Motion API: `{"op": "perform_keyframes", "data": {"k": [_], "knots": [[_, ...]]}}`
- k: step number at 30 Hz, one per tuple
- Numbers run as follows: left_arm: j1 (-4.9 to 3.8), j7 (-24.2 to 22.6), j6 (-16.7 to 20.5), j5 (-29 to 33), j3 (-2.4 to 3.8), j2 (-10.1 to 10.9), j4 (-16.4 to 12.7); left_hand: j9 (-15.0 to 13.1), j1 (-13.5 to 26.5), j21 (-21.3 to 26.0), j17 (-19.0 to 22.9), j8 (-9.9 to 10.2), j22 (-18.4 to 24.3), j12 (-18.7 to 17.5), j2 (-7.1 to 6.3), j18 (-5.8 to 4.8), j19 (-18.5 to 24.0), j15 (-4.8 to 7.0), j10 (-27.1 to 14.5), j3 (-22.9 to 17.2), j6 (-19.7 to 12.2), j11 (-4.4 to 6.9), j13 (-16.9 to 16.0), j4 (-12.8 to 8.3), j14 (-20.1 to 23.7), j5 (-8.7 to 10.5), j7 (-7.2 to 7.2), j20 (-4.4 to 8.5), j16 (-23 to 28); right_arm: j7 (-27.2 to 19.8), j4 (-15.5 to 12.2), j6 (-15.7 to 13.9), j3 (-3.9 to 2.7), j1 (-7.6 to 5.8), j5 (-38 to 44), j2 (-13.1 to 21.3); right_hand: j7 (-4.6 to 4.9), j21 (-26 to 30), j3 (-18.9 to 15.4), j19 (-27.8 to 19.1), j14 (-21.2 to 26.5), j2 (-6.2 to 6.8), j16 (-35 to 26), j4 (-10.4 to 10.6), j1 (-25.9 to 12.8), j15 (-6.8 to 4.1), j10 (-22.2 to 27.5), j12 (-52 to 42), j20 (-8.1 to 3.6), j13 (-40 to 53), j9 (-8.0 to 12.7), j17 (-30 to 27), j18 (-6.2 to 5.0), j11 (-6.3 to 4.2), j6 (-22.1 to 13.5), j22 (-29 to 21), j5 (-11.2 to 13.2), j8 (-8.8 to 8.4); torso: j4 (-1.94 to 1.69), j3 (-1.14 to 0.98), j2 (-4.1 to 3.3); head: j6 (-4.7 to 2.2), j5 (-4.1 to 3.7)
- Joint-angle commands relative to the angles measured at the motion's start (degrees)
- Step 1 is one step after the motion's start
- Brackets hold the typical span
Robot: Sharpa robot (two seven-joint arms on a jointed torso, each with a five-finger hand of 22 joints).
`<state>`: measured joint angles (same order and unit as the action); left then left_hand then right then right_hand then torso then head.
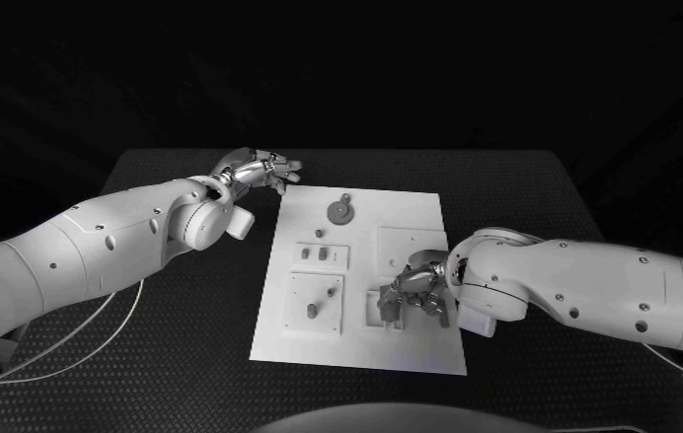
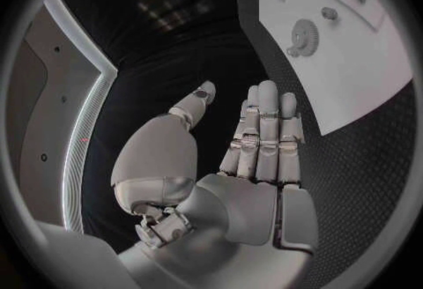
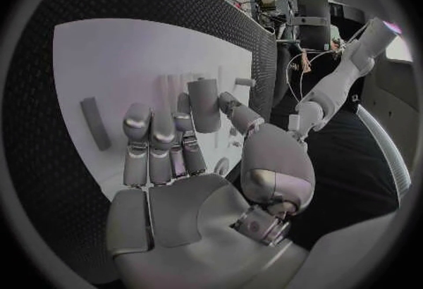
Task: Assemble the parts on the task board
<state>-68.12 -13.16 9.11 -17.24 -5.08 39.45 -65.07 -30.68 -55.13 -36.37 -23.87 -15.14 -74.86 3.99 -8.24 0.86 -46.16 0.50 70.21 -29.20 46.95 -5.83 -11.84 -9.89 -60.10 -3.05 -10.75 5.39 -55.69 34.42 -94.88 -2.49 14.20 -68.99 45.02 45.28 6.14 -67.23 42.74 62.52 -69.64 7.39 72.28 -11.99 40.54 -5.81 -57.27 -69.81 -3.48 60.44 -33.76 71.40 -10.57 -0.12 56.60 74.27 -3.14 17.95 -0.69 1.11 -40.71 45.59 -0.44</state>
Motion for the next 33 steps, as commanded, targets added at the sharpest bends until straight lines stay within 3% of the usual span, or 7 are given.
{"op": "perform_keyframes", "data": {"k": [1,21,29,33], "knots": [[-0.04,-0.33,-0.9,0.12,0.03,-0.09,-0.19,0.05,0.47,0.23,-0.06,-0.29,-0.1,0.04,-0.12,0.44,-0.04,-0.18,-0.4,0.02,-0.45,0.0,-0.03,0.46,0.14,0.24,-0.01,0.58,0.31,0.15,0.11,0.99,-0.02,0.06,-0.68,-0.2,-0.07,-0.4,-0.25,0.08,-0.31,-0.04,0.23,0.11,-0.56,-0.15,-0.28,0.33,0.26,0.07,0.03,-0.03,-4.43,-0.01,0.4,-0.07,0.31,-0.23,0.02,0.0,0.01,0.02,0.21],[-0.04,-0.29,-0.93,0.12,0.03,0.09,-0.24,0.05,0.58,0.28,-0.1,-0.32,-0.16,0.04,-0.1,0.45,-0.01,-0.2,-0.46,0.01,-0.54,-0.02,-0.03,0.63,0.17,0.24,-0.03,0.56,0.33,0.11,0.37,2.14,-0.02,0.42,0.12,-0.94,-0.09,-0.44,-0.47,-0.04,0.12,0.36,0.02,0.69,-1.63,-0.2,-0.15,0.47,0.19,0.21,0.02,-0.28,-4.43,-0.04,0.39,-0.19,0.36,-0.35,0.03,-0.01,0.02,0.06,0.54],[-0.04,-0.29,-1.04,0.12,0.03,0.08,-0.25,0.05,0.56,0.3,-0.13,-0.33,-0.18,0.05,-0.09,0.46,-0.01,-0.2,-0.47,-0.01,-0.57,-0.02,-0.03,0.66,0.17,0.24,-0.03,0.56,0.33,0.08,0.96,1.97,-0.02,1.14,0.49,-1.63,-0.08,-0.44,-0.46,-0.09,0.25,0.38,-0.06,0.73,-1.71,-0.2,-0.1,0.51,0.18,0.24,0.02,-0.36,-4.43,-0.03,0.33,-0.21,0.36,-0.4,0.04,-0.01,-0.01,0.04,0.74],[-0.04,-0.26,-0.97,0.12,0.02,0.17,-0.25,0.05,0.55,0.3,-0.15,-0.34,-0.2,0.05,-0.09,0.47,-0.01,-0.2,-0.49,-0.02,-0.59,-0.02,-0.03,0.67,0.15,0.24,-0.04,0.56,0.32,0.03,1.29,1.7,-0.03,1.49,0.66,-1.82,-0.07,-0.43,-0.47,-0.12,0.32,0.46,-0.09,0.75,-1.79,-0.19,-0.06,0.54,0.17,0.25,0.02,-0.38,-4.43,-0.02,0.3,-0.22,0.36,-0.43,0.01,-0.12,-0.05,0.13,0.82]]}}
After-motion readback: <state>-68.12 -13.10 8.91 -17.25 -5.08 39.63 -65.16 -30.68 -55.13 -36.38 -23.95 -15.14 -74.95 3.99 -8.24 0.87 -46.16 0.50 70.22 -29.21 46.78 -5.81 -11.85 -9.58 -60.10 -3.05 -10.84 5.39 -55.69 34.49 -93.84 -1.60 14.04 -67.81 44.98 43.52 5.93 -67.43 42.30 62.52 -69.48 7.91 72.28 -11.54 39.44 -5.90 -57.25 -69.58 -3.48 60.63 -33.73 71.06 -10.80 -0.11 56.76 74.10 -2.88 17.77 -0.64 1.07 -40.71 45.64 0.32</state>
